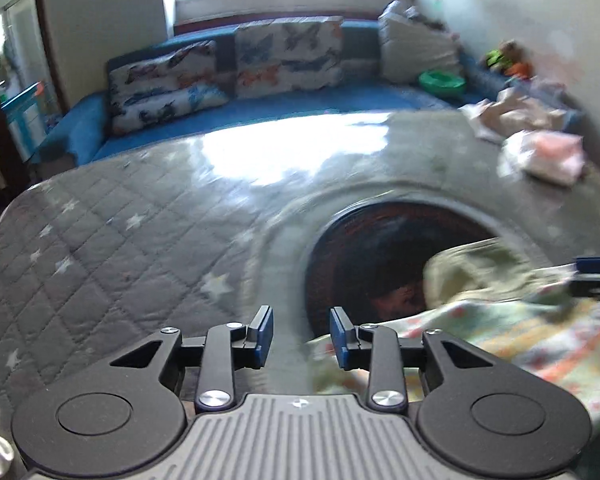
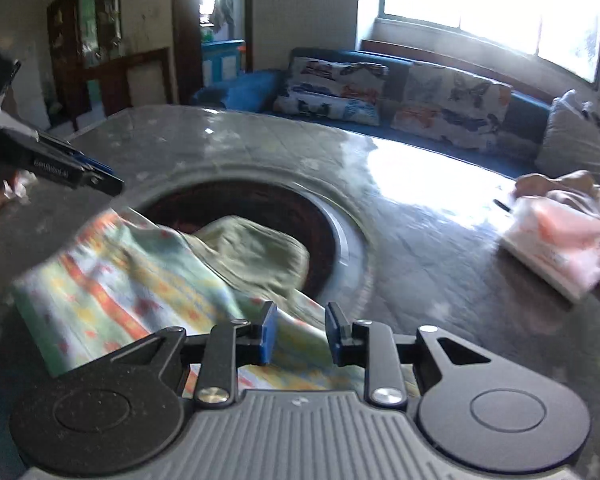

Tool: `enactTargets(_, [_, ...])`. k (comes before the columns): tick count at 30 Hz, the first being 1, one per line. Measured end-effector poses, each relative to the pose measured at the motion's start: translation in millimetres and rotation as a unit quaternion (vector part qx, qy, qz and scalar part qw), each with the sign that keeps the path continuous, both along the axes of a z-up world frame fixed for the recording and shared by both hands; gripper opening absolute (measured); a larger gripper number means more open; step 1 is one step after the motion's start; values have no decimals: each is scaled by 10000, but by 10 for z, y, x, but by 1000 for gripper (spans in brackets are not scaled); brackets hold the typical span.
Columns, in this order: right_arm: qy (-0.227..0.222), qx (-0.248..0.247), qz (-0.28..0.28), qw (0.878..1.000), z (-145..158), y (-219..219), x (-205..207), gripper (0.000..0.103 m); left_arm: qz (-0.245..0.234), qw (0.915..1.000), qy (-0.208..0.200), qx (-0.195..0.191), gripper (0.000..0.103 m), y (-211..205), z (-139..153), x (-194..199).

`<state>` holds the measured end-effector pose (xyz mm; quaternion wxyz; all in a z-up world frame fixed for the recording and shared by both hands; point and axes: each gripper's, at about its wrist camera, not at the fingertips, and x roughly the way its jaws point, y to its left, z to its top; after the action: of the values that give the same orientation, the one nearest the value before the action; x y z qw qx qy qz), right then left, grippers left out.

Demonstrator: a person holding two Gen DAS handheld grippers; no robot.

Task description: Fold clothes

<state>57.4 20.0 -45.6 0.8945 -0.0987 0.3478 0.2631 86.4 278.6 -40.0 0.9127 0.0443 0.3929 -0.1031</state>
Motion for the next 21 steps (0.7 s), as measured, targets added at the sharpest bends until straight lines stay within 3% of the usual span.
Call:
enactTargets(4, [96, -43, 164, 9998, -59, 172, 81, 26, -534, 9980, 10, -327, 34, -294, 36, -113])
enactTargets(8, [205, -158, -6, 9997, -203, 284, 233, 26, -913, 9943, 158, -535, 34, -589, -51, -101])
enactTargets(13, [197, 32, -124, 9997, -169, 250, 258, 26, -952, 9933, 411, -520, 33, -756, -251, 21])
enactTargets(21, [228, 208, 338, 9990, -73, 335, -17, 26, -853, 9930, 419, -695, 33, -716, -335, 81])
